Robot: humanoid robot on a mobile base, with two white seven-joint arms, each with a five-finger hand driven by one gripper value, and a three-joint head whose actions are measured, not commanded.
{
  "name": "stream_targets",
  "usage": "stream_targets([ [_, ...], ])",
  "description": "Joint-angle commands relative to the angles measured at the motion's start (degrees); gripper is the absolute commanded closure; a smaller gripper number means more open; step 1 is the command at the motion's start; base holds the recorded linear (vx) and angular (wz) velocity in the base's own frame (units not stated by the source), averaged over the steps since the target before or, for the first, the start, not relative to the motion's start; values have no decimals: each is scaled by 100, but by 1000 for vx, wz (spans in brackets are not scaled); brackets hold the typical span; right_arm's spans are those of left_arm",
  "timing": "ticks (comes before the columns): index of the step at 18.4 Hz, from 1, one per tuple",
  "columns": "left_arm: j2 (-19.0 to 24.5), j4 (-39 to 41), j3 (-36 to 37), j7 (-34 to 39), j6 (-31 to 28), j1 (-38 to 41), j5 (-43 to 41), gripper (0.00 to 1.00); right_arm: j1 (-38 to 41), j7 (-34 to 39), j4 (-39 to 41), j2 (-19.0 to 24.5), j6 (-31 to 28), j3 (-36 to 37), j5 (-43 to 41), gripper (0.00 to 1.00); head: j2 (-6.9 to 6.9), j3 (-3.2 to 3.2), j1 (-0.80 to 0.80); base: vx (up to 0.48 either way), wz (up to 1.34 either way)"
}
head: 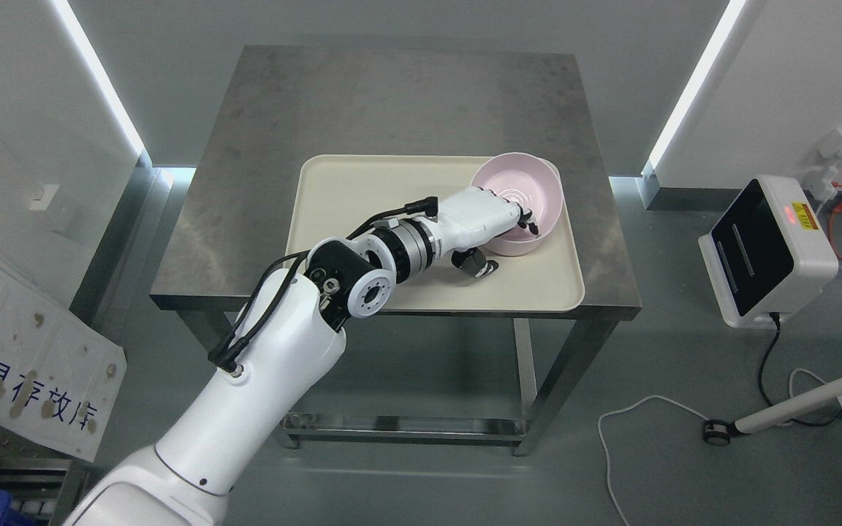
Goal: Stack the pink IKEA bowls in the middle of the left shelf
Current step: 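Regrasp the stacked pink bowls at the rim with the left hand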
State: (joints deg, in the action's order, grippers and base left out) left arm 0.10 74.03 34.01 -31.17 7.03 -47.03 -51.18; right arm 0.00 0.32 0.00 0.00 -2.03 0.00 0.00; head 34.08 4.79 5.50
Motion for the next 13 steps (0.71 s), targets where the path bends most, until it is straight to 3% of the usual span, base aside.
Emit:
stream_targets([
  [1, 90, -134, 89, -99, 18, -8, 47, 70, 167, 4, 193, -100, 10, 62, 0, 0, 0, 0, 0, 0, 0],
  [13, 90, -125, -148, -47, 184, -8, 249, 99, 167, 4, 193, -100, 10, 62, 0, 0, 0, 0, 0, 0, 0],
])
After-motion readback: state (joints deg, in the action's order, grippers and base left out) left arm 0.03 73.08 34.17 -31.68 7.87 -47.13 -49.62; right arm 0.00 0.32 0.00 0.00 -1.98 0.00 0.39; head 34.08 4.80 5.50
